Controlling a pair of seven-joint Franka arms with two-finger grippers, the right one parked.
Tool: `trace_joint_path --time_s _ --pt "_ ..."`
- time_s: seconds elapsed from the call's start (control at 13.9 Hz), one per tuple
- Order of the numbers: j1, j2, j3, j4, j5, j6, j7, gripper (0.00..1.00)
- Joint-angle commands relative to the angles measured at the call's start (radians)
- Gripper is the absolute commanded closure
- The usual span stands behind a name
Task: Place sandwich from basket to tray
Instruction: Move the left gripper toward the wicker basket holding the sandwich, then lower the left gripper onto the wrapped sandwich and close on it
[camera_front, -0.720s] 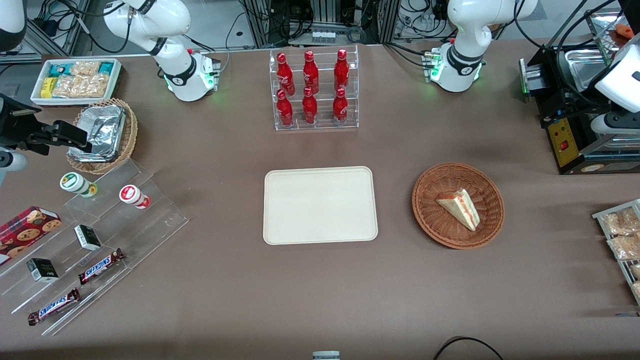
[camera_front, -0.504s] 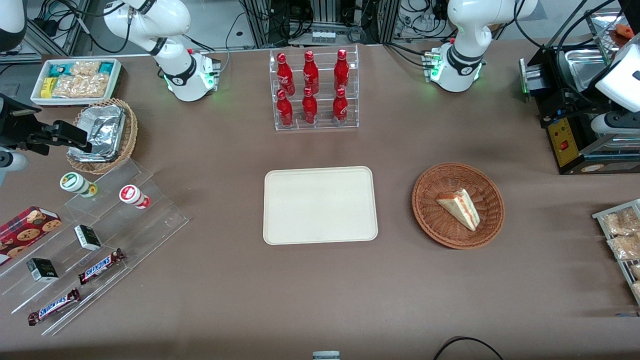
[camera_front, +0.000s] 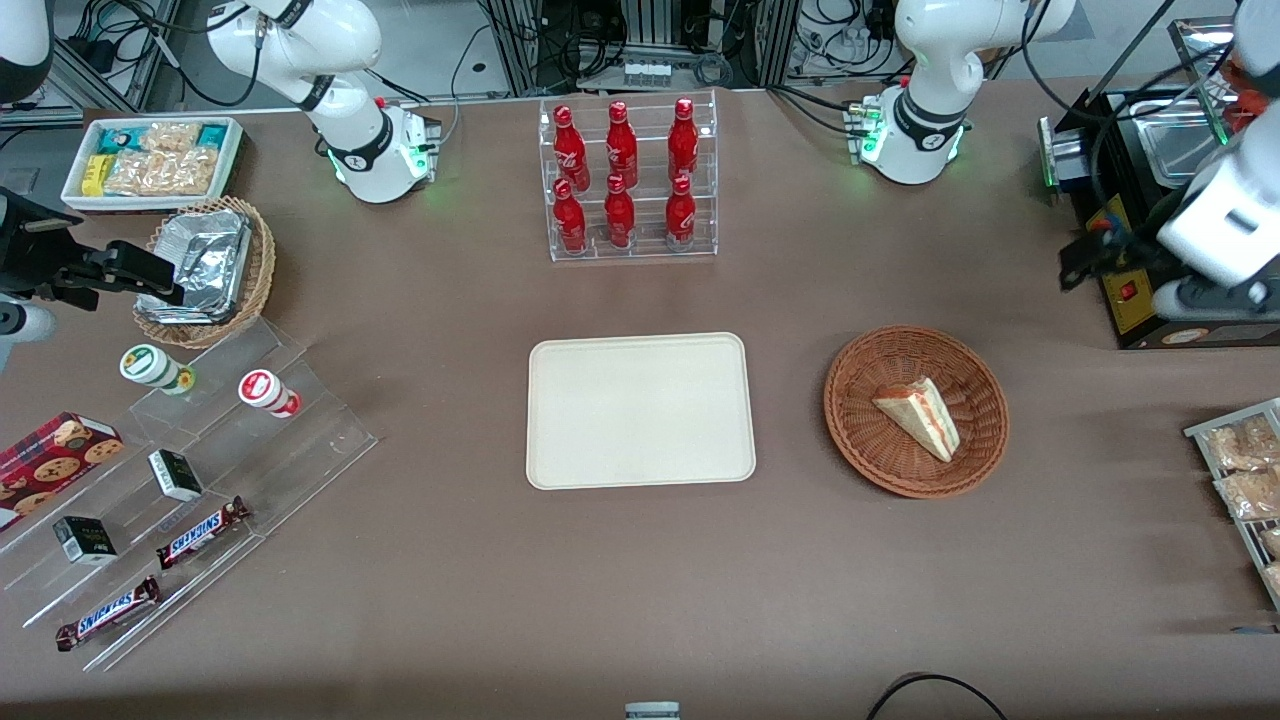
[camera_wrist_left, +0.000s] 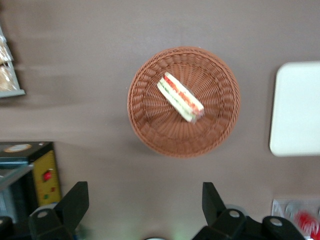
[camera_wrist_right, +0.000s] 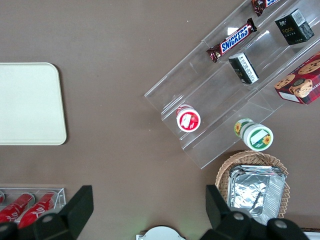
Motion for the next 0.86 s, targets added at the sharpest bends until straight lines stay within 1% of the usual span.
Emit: trace_joint_path --time_s 0.0,0.22,0.43,0.58,0.79 --pt "0.007 -0.016 -0.034 -0.153 -0.011 0.161 -0.182 0.00" --pt "0.005 0.019 -0.070 -0.265 -0.011 0.313 -0.463 0.00" --pt "0.005 0.063 -0.108 -0.349 -0.008 0.463 -0.635 0.00" --pt "0.005 0.105 -0.122 -0.389 -0.003 0.534 -0.703 0.00" --pt "0.005 0.138 -0.122 -0.461 -0.003 0.663 -0.711 0.00"
